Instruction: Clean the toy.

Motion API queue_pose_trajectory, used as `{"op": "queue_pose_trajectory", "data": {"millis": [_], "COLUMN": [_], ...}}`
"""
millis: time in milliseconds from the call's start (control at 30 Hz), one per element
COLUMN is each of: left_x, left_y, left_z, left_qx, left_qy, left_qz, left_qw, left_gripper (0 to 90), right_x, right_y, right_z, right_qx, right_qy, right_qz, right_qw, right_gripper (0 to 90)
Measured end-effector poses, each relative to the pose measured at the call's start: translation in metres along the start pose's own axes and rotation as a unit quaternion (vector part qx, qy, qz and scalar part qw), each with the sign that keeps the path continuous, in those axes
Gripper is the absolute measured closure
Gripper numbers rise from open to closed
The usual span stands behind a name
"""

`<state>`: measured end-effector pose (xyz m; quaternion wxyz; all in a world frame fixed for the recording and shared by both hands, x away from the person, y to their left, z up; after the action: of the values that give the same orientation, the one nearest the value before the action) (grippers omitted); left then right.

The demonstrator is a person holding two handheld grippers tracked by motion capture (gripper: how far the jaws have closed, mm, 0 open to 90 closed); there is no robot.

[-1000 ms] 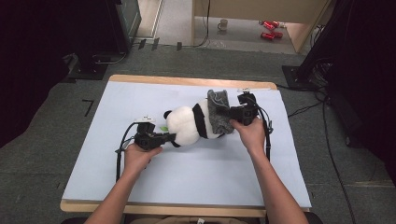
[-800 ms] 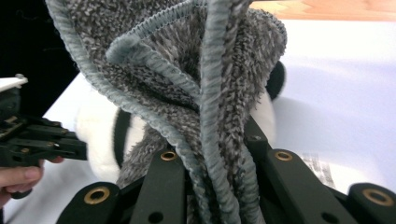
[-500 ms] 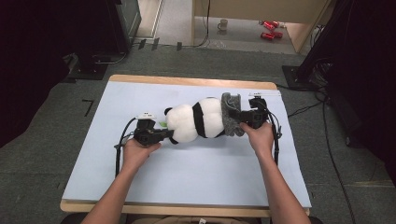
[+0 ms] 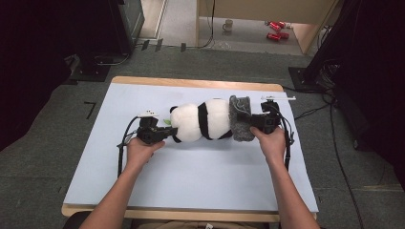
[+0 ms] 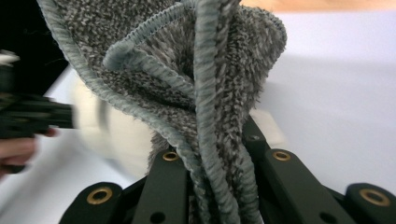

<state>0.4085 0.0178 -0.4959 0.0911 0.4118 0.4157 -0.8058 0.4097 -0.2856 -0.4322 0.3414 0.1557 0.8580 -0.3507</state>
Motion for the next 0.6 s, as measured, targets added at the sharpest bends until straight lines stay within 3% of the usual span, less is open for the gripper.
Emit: {"op": "queue_pose_trajectory", "data": {"millis": [100,200,300,433,600], "left_x": [-0.001,-0.001,-0.002,0.000,0.007], "left_y": [0.000,-0.002,-0.003,-0.005,-0.003], "left_z": [0.000,0.001,0.001,0.003,0.010], "left_qx": [0.001,0.004,0.005,0.018,0.015], "left_qy": [0.004,0.006,0.008,0.021,0.047], "left_qz": [0.001,0.002,0.007,0.018,0.024], "left_qw": [1.0000,1.0000,0.9999,0.9994,0.9985], "left_gripper": [79.9,77.9,70.8,54.0,42.4], "right_x": [-0.001,0.005,0.014,0.016,0.014], "right_y": [0.001,0.012,0.026,0.031,0.033], "right_z": [-0.018,-0.031,-0.032,-0.027,-0.023], "right_qx": [-0.030,-0.051,-0.041,-0.037,-0.024], "right_qy": [-0.012,-0.020,-0.030,-0.023,-0.028], "right_qz": [-0.003,-0.026,-0.053,-0.042,-0.033], "right_qw": [0.9995,0.9981,0.9973,0.9982,0.9988], "right_gripper": [77.9,77.9,77.7,77.6,77.3]}}
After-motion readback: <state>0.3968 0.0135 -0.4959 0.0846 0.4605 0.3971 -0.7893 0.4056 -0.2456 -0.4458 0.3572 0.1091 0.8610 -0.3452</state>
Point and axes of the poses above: each handheld gripper's, and its own axes: y roughly forward along the jaws, x roughly out of its underside, z roughly to its right, the point moved 7 cm from there along y, roughly forward along the jaws, and after that the axes turned 7 degrees about -x, right-handed, at the moved point
